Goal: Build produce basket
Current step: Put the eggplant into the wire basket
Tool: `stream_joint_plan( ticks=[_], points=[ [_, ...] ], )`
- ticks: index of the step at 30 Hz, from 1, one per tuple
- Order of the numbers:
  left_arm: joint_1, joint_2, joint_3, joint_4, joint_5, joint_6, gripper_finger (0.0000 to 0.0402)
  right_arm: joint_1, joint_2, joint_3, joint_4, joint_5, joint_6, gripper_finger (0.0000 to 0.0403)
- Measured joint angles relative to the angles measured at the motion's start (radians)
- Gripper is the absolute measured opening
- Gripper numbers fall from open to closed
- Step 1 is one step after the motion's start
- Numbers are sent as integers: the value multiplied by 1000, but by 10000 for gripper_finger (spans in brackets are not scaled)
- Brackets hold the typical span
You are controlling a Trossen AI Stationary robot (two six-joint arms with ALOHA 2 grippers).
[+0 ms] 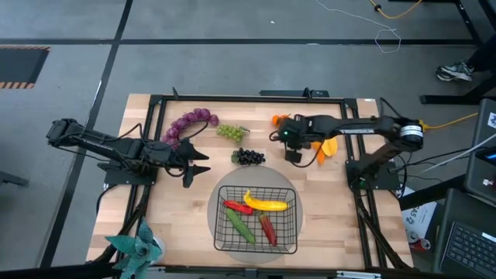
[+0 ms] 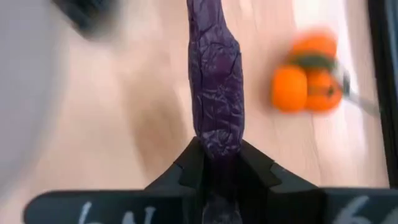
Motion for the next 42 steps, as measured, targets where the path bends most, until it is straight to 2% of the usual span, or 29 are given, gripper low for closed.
stream_joint_plan(
  ticks=[4,6,10,13,16,18,22,27,31,36,42],
  points=[
    [0,0,0,0,-11,0,210,84,-40,117,15,-12,19,58],
    [0,0,0,0,-11,0,210,131,-52,182,58,-54,32,58],
    [0,0,0,0,-11,0,210,233,-54,269,223,-273,-2,58],
    [0,0,0,0,-11,0,210,305,-55,282,368,-453,-41,59],
    [0,0,0,0,-11,0,210,367,-54,281,435,-568,-24,74],
    [0,0,0,0,-11,0,210,407,-54,281,446,-576,26,87],
    [0,0,0,0,-11,0,210,472,-46,281,444,-525,148,100],
    [0,0,0,0,-11,1,210,524,-40,281,468,-518,117,105],
    [0,0,0,0,-11,0,210,545,-40,280,503,-469,78,106],
    [0,0,0,0,-11,-5,210,547,-40,280,469,-448,166,112],
    [0,0,0,0,-11,-5,210,546,-34,280,413,-450,224,171]
  ],
)
